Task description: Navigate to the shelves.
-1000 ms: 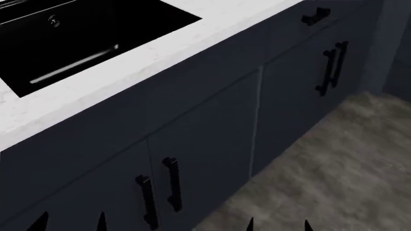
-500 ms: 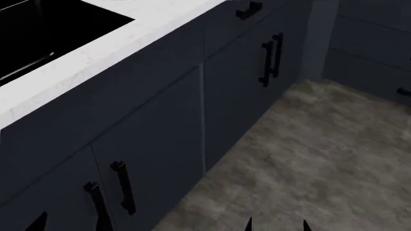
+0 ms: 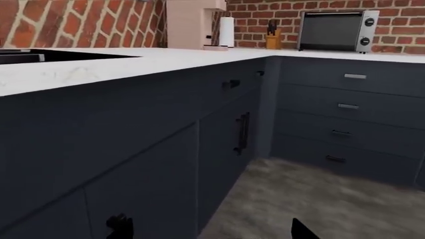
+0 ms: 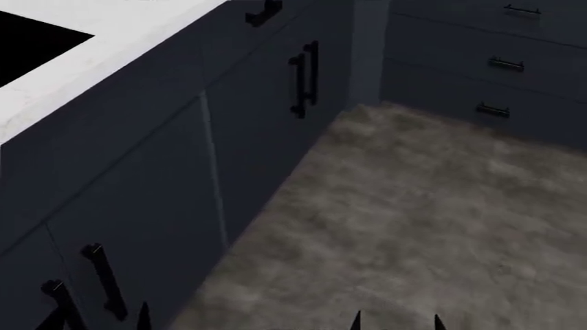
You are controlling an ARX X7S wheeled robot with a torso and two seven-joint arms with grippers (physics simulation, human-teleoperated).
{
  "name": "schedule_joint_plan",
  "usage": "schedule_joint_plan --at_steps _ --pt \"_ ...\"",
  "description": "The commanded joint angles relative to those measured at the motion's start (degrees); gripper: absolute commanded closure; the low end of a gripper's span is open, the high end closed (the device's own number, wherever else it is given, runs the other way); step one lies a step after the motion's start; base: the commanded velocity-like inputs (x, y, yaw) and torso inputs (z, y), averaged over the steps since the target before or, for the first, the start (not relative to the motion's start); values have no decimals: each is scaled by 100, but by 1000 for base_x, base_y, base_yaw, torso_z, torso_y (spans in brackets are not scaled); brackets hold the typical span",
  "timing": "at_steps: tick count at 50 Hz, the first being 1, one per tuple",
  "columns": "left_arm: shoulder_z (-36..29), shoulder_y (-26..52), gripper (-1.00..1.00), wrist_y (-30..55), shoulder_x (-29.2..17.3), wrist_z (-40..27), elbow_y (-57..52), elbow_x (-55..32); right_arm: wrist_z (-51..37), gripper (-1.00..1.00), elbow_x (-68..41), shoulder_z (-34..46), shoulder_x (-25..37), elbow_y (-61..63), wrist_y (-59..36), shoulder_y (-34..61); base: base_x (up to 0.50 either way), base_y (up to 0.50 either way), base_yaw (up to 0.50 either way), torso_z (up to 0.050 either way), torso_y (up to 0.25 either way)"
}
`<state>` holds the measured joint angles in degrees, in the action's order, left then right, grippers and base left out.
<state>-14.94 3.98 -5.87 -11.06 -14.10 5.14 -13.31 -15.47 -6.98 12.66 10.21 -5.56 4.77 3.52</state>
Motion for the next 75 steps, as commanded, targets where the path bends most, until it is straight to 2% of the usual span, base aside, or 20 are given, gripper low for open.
schedule_joint_plan --at_steps 1,63,75 --pt "-28 25 -100 -10 -15 -14 33 -33 -30 -100 -33 30 21 -25 18 18 -8 18 -500 0 0" --pt "-182 121 -100 -108 -83 -132 160 -137 -165 -100 -184 166 133 -155 154 89 -4 18 -500 0 0" --pt "-206 173 -100 -153 -76 -131 269 -170 -174 -100 -298 128 127 -239 290 104 0 2 -49 0 0"
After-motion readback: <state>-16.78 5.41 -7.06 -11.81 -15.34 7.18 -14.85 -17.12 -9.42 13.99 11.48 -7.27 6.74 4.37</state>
